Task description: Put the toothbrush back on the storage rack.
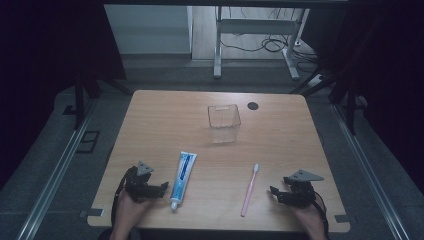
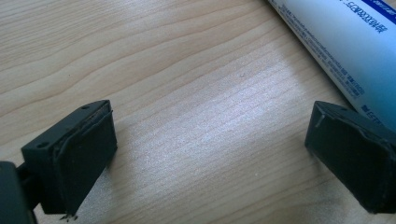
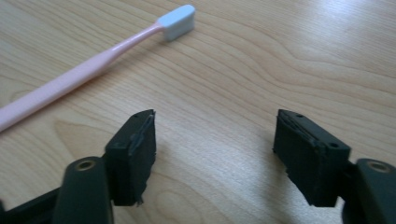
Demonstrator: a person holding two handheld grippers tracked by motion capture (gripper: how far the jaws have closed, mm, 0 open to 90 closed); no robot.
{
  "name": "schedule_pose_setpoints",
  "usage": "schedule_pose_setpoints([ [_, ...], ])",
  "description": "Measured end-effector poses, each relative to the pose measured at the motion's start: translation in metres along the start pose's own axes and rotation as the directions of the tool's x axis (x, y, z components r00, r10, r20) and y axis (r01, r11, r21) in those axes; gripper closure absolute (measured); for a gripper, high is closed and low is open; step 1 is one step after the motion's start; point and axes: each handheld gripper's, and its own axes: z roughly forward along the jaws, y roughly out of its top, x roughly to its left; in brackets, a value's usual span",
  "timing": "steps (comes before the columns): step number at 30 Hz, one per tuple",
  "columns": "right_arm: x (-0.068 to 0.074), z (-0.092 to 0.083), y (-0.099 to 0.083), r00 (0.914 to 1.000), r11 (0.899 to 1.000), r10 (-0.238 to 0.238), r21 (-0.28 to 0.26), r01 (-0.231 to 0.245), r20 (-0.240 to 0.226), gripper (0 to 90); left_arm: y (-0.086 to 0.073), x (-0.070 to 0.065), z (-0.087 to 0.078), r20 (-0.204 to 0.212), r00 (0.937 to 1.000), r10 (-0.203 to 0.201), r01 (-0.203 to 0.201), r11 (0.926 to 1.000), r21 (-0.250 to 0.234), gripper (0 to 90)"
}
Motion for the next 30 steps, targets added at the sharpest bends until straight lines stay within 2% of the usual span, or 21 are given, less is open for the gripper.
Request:
schedule_pose_setpoints([
  [4, 0.003, -0.004, 0.003, 0.9996, 1.0, 0.0, -0.001, 0.0, -0.029, 41.0, 0.0, 0.0, 0.0, 0.0, 1.0, -0.001, 0.001, 1.0, 0.0, 2.2],
  [9, 0.005, -0.008, 0.007, 0.9949, 1.0, 0.013, 0.014, -0.011, -0.1, 55.4, 0.0, 0.0, 0.0, -0.001, 1.0, -0.002, 0.002, 1.0, 0.0, 2.1],
  [15, 0.012, -0.011, 0.012, 0.9917, 1.0, -0.015, 0.025, 0.019, -0.128, 64.1, 0.0, 0.0, 0.0, -0.002, 1.0, -0.003, 0.003, 1.0, 0.0, 2.3],
  [18, 0.019, -0.01, 0.016, 0.9862, 0.998, -0.04, 0.042, 0.047, -0.161, 70.3, 0.0, 0.0, 0.0, -0.002, 1.0, -0.003, 0.003, 1.0, 0.0, 2.3],
  [20, 0.021, -0.009, 0.016, 0.9855, 0.998, -0.042, 0.046, 0.05, -0.164, 71.8, 0.0, 0.0, 0.0, -0.002, 1.0, -0.003, 0.003, 1.0, 0.0, 2.3],
  [27, 0.031, -0.004, 0.02, 0.9683, 0.992, -0.081, 0.07, 0.101, -0.236, 80.9, 0.0, 0.0, 0.0, -0.002, 1.0, -0.003, 0.003, 1.0, 0.0, 2.3],
  [30, 0.033, -0.004, 0.022, 0.9654, 0.992, -0.086, 0.072, 0.107, -0.246, 82.3, 0.0, 0.0, 0.0, -0.002, 1.0, -0.003, 0.003, 1.0, 0.0, 2.3],
])
